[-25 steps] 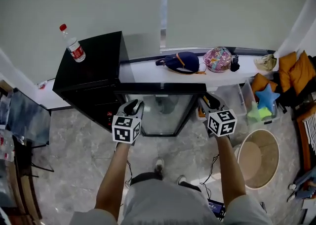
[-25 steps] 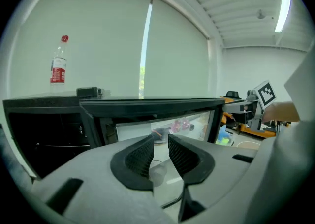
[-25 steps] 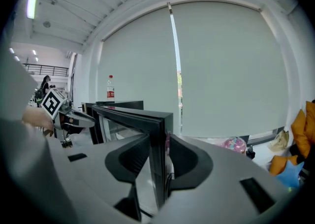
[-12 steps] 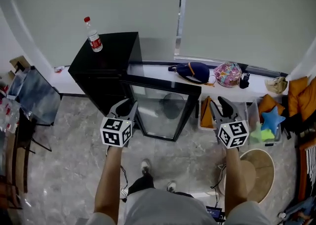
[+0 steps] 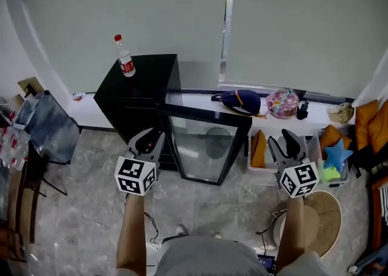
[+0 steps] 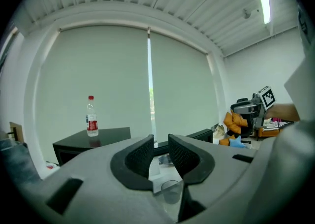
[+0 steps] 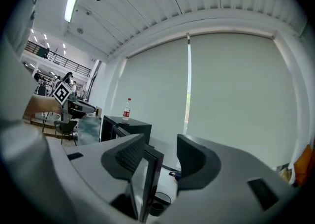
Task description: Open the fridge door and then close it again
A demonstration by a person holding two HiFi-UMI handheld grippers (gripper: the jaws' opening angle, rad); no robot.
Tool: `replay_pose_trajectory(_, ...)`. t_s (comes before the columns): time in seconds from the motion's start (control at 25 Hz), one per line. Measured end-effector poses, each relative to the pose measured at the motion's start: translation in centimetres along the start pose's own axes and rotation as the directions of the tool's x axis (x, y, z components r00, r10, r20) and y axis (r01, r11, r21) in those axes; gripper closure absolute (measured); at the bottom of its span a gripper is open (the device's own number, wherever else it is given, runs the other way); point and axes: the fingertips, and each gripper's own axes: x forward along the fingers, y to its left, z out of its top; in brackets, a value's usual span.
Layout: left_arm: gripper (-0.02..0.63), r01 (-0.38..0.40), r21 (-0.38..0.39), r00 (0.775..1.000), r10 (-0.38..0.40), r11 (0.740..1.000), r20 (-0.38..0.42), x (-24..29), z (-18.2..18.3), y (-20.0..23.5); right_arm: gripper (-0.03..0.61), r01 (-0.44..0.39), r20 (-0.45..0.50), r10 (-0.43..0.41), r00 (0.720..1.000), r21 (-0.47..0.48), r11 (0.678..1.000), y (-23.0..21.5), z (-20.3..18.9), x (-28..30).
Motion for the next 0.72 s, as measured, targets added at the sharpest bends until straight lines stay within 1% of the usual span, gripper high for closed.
replay_pose_trajectory(0.12,0.545,-0.005,-0.004,1.000,0.005,1.000,0.031,-0.4,0.8,1.4,0.382,-0.011,0.016,0.011,1.000,0.005,1.000,0.9,0.4,0.4)
replay_pose_trajectory(0.24,0.545,-0.006,-0.017,1.000,0.006,1.000,0.029,-0.6,0.5,2.2,0.369,-0.029,0.011,0.029,1.000,0.032,0.999,1.5,-0.4,0.7)
replay_pose_trajectory(0.4,0.545,0.000,-0.026,1.000,0.000,1.000,0.008,-0.3,-0.2,2.5,0.358,-0.058,-0.020,0.060,0.998,0.049,0.997,1.6,-1.9,1.6)
replay_pose_trajectory(0.52,0.545,0.007,-0.029,1.000,-0.007,1.000,-0.023,-0.1,-1.3,2.4,0.347,-0.087,-0.047,0.090,0.995,0.066,0.994,1.6,-3.3,2.8)
replay_pose_trajectory(0.72,0.545,-0.022,-0.048,0.997,0.019,0.999,-0.070,0.4,-3.2,2.8,0.331,-0.153,-0.075,0.160,0.984,0.096,0.984,1.2,-5.2,5.9)
